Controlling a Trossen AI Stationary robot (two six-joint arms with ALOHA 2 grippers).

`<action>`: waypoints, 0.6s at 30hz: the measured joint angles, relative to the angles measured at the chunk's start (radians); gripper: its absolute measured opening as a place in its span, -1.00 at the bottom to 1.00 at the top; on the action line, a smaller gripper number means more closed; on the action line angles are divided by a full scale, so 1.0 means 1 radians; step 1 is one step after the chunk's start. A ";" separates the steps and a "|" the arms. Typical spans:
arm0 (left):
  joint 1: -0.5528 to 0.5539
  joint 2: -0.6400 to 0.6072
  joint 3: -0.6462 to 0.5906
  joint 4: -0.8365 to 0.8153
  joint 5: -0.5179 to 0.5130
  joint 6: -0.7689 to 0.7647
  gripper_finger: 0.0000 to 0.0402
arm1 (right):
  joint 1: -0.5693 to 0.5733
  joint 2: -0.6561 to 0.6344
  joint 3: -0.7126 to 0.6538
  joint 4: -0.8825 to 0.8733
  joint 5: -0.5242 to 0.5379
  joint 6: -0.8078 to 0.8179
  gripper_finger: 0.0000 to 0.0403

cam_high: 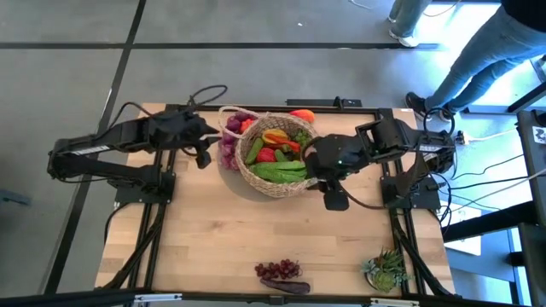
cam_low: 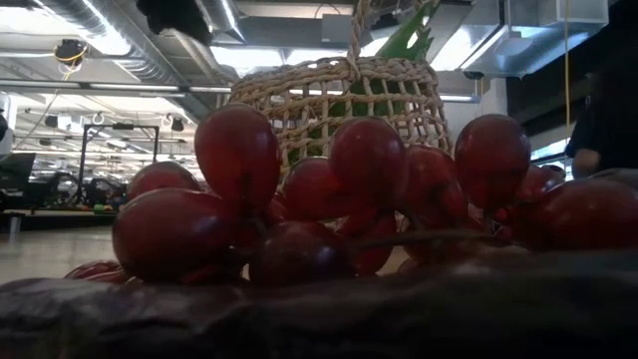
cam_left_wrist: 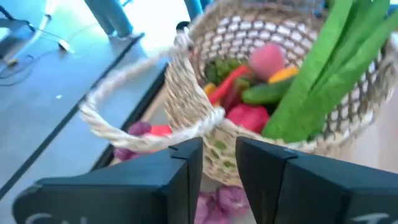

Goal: Build produce basket
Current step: Adjust the brown basket

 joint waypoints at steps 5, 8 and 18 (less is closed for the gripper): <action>0.000 0.000 0.058 -0.002 -0.039 -0.127 -0.56 | 0.035 0.000 0.000 -0.034 0.123 -0.176 -0.33; 0.017 -0.001 0.075 -0.003 -0.043 -0.273 -0.56 | 0.054 0.000 0.000 -0.062 0.226 -0.261 -0.34; 0.173 0.007 0.078 -0.033 0.028 -0.552 -0.57 | 0.069 0.047 -0.002 -0.154 0.318 -0.365 -0.34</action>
